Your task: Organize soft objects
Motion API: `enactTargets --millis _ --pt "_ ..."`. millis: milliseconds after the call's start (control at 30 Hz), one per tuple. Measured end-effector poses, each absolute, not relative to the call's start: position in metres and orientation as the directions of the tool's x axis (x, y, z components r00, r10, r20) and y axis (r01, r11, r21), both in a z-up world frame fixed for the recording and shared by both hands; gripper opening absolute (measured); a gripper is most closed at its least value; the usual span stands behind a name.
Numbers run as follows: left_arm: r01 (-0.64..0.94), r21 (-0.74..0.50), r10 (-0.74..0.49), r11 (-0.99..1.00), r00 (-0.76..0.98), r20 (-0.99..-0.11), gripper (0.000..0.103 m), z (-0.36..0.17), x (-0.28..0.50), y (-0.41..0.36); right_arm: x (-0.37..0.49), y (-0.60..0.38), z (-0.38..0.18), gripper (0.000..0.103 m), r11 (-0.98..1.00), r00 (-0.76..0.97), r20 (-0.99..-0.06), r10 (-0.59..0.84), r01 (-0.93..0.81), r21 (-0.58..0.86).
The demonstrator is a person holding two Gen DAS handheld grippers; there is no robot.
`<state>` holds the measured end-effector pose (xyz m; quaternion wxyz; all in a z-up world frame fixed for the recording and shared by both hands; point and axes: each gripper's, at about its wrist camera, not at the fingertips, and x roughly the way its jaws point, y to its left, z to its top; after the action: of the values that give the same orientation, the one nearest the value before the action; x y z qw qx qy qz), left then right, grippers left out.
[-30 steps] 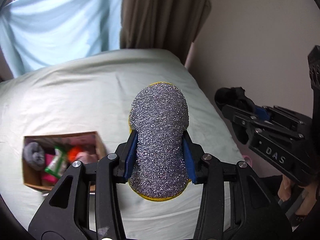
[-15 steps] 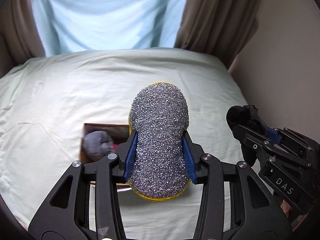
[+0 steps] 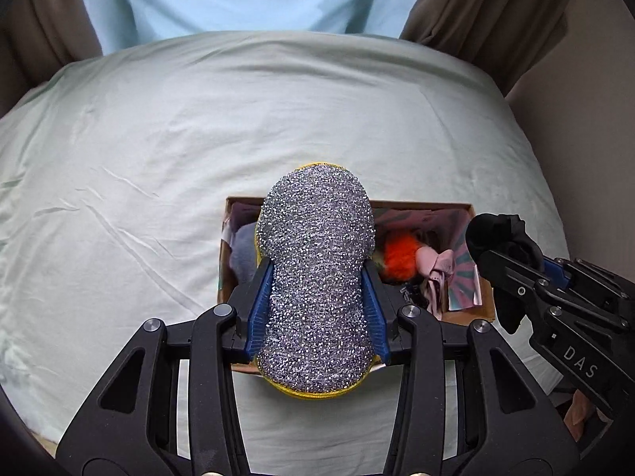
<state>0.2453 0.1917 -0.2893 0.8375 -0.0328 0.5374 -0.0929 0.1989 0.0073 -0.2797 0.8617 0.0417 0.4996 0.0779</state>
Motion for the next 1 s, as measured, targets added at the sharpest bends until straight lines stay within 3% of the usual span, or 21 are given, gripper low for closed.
enactTargets --millis 267,300,333,367,400,467,533,567,1000 --pt "0.155 -0.184 -0.222 0.971 0.281 -0.934 0.041 -0.334 0.271 0.174 0.234 -0.004 -0.325 0.023 0.983 0.376 -0.909 0.178 -0.018 0.184" --pt "0.158 -0.178 -0.216 0.971 0.268 -0.939 0.052 -0.339 0.273 0.171 0.239 -0.007 -0.330 0.023 0.982 0.364 -0.914 0.177 0.003 0.191" --pt "0.162 -0.177 -0.214 0.971 0.253 -0.944 0.071 -0.344 0.276 0.168 0.244 -0.008 -0.335 0.023 0.979 0.348 -0.919 0.184 0.022 0.204" --pt "0.161 -0.176 -0.213 0.971 0.248 -0.945 0.078 -0.347 0.278 0.165 0.249 -0.012 -0.341 0.026 0.975 0.328 -0.925 0.192 0.042 0.218" --pt "0.162 -0.179 -0.215 0.971 0.246 -0.945 0.084 -0.349 0.278 0.163 0.253 -0.015 -0.346 0.030 0.973 0.308 -0.932 0.193 0.064 0.223" --pt "0.178 -0.174 -0.213 0.969 0.230 -0.950 0.091 -0.354 0.278 0.159 0.259 -0.021 -0.356 0.064 0.971 0.276 -0.943 0.187 0.092 0.220" --pt "0.204 -0.134 -0.179 0.970 0.221 -0.959 0.095 -0.357 0.277 0.153 0.263 -0.026 -0.363 0.085 0.968 0.261 -0.948 0.183 0.120 0.220" --pt "0.217 -0.120 -0.168 0.969 0.218 -0.961 0.095 -0.359 0.276 0.151 0.264 -0.029 -0.366 0.089 0.966 0.258 -0.949 0.183 0.133 0.222" --pt "0.186 -0.104 -0.154 0.977 0.283 -0.947 0.095 -0.327 0.260 0.164 0.252 -0.041 -0.346 0.090 0.961 0.303 -0.937 0.172 0.158 0.228"
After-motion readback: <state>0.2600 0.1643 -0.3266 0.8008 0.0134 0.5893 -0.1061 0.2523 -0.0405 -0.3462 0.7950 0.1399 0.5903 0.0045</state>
